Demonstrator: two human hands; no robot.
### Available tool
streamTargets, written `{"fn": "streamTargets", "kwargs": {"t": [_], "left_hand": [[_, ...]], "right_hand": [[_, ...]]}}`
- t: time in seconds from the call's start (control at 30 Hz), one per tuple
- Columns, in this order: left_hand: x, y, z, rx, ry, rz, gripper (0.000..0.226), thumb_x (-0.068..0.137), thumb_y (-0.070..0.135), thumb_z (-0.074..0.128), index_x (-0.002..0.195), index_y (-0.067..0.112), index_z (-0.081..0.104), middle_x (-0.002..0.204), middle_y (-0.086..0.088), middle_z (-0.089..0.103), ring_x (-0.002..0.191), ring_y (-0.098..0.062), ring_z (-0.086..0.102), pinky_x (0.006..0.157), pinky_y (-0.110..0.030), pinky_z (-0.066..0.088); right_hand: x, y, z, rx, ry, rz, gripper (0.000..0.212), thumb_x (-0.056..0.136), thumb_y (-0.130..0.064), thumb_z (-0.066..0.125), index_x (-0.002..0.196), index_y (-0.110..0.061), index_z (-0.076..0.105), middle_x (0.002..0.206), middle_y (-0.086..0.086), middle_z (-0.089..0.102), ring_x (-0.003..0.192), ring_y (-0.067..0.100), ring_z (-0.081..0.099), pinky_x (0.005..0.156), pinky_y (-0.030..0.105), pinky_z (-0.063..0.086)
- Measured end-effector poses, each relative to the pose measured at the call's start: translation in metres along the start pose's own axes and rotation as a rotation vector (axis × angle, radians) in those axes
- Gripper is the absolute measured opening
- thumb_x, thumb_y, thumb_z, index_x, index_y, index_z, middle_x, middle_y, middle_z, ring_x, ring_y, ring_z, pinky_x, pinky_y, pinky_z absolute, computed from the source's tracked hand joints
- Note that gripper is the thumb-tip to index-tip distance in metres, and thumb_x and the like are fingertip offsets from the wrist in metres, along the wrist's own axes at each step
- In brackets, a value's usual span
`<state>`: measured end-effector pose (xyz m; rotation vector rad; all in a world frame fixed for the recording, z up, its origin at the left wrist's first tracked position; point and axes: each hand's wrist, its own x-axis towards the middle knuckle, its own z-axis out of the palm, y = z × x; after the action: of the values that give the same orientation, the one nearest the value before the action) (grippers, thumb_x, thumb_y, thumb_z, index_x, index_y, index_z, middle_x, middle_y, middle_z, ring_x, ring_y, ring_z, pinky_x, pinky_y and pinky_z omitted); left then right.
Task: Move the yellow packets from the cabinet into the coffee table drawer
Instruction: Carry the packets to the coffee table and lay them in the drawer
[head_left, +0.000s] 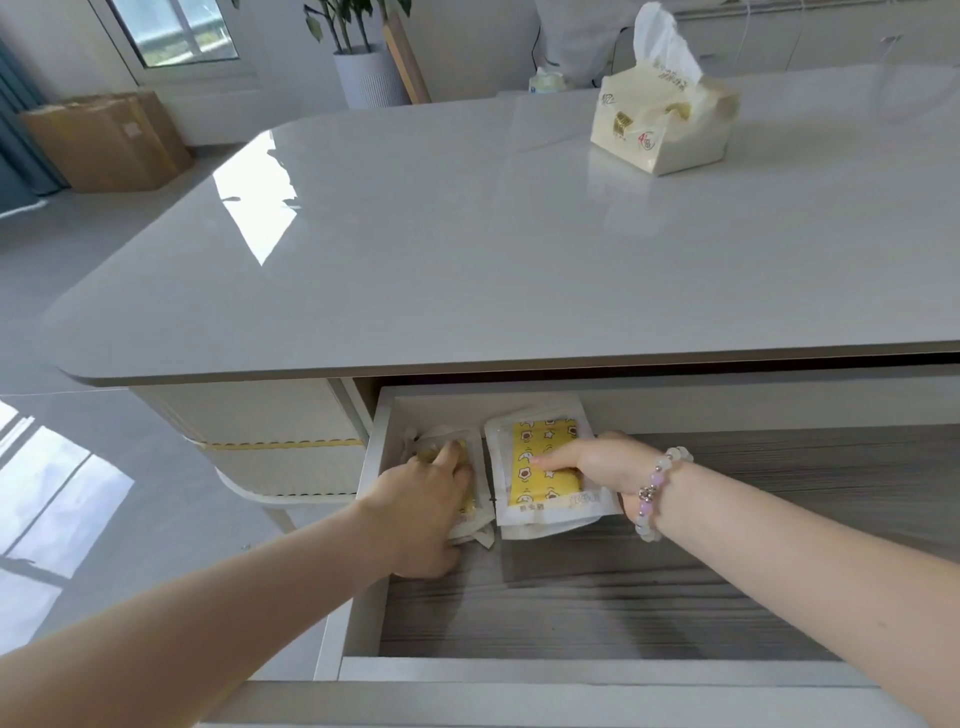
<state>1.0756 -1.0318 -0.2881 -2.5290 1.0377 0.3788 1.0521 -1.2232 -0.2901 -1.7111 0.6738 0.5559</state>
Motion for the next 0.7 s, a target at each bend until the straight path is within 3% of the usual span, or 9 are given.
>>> {"fn": "streamTargets", "kwargs": {"t": [0.1,0.17,0.23,0.3,0.37,0.47,0.53,0.6,0.7], "left_hand": [[-0.002,0.002,0.0,0.082,0.033,0.013,0.067,0.093,0.026,0.05,0.148,0.009,0.016,0.146,-0.014,0.017,0.109,-0.03,0.053,0.079,-0.033,0.05],[-0.002,0.003,0.001,0.134,0.028,0.032,0.072,0.093,0.011,0.048,0.15,0.007,0.005,0.15,-0.016,0.011,0.112,-0.03,0.052,0.081,-0.032,0.051],[-0.002,0.002,0.005,0.179,0.007,0.036,0.075,0.094,0.009,0.047,0.15,0.005,-0.002,0.151,-0.015,0.013,0.116,-0.03,0.049,0.086,-0.034,0.049],[-0.007,-0.001,0.002,0.225,-0.009,0.03,0.077,0.096,0.026,0.05,0.15,0.004,-0.001,0.151,-0.015,0.02,0.126,-0.03,0.043,0.096,-0.036,0.043],[-0.018,-0.012,-0.014,0.123,-0.052,-0.032,0.09,0.089,0.052,0.054,0.15,0.005,0.006,0.15,-0.012,0.026,0.131,-0.028,0.038,0.101,-0.035,0.038],[-0.035,-0.032,-0.046,-0.174,0.064,-0.12,0.099,0.074,0.067,0.061,0.145,0.013,0.018,0.136,-0.001,0.04,0.118,-0.019,0.048,0.085,-0.028,0.047],[-0.039,-0.028,-0.05,-0.152,0.167,-0.072,0.099,0.071,0.068,0.063,0.144,0.016,0.021,0.135,0.001,0.039,0.119,-0.018,0.047,0.091,-0.029,0.046],[-0.037,-0.013,-0.038,-0.096,0.172,0.006,0.079,0.08,0.062,0.059,0.137,0.015,0.031,0.131,-0.001,0.042,0.114,-0.019,0.05,0.09,-0.028,0.046],[-0.026,-0.007,-0.023,-0.066,0.148,0.007,0.051,0.091,0.04,0.054,0.13,0.012,0.037,0.125,-0.005,0.048,0.106,-0.021,0.056,0.083,-0.027,0.047]], "right_hand": [[-0.002,0.0,-0.003,0.083,-0.015,-0.009,0.009,0.085,-0.02,0.064,0.088,-0.011,0.064,0.108,0.009,0.068,0.103,0.025,0.064,0.101,0.043,0.045],[0.001,0.001,-0.004,0.177,0.016,-0.007,0.007,0.085,-0.016,0.059,0.087,-0.009,0.061,0.106,0.012,0.067,0.097,0.028,0.065,0.097,0.047,0.048],[0.001,0.001,-0.002,0.212,0.018,0.008,0.008,0.085,-0.014,0.058,0.089,-0.008,0.06,0.107,0.013,0.066,0.097,0.03,0.065,0.096,0.048,0.048],[0.003,0.003,0.001,0.163,0.024,0.026,0.019,0.082,-0.015,0.06,0.099,-0.008,0.061,0.118,0.012,0.064,0.108,0.03,0.061,0.101,0.049,0.044],[0.006,-0.001,0.007,0.095,0.022,0.024,0.037,0.081,-0.015,0.06,0.116,-0.003,0.058,0.127,0.014,0.059,0.116,0.031,0.056,0.103,0.048,0.042],[0.008,-0.021,0.022,0.0,0.027,0.008,0.038,0.087,-0.013,0.058,0.122,0.001,0.055,0.122,0.018,0.06,0.112,0.036,0.059,0.099,0.049,0.046],[0.013,-0.032,0.039,0.03,-0.004,-0.007,0.03,0.089,-0.011,0.054,0.116,0.001,0.058,0.118,0.019,0.061,0.11,0.035,0.06,0.1,0.048,0.046],[0.014,-0.035,0.058,0.048,-0.055,-0.003,0.015,0.092,-0.009,0.047,0.099,-0.003,0.059,0.108,0.015,0.062,0.1,0.027,0.061,0.096,0.04,0.049],[0.019,-0.036,0.076,0.08,-0.077,-0.006,0.027,0.096,-0.008,0.038,0.07,-0.015,0.039,0.077,0.004,0.044,0.071,0.016,0.047,0.065,0.023,0.042]]}}
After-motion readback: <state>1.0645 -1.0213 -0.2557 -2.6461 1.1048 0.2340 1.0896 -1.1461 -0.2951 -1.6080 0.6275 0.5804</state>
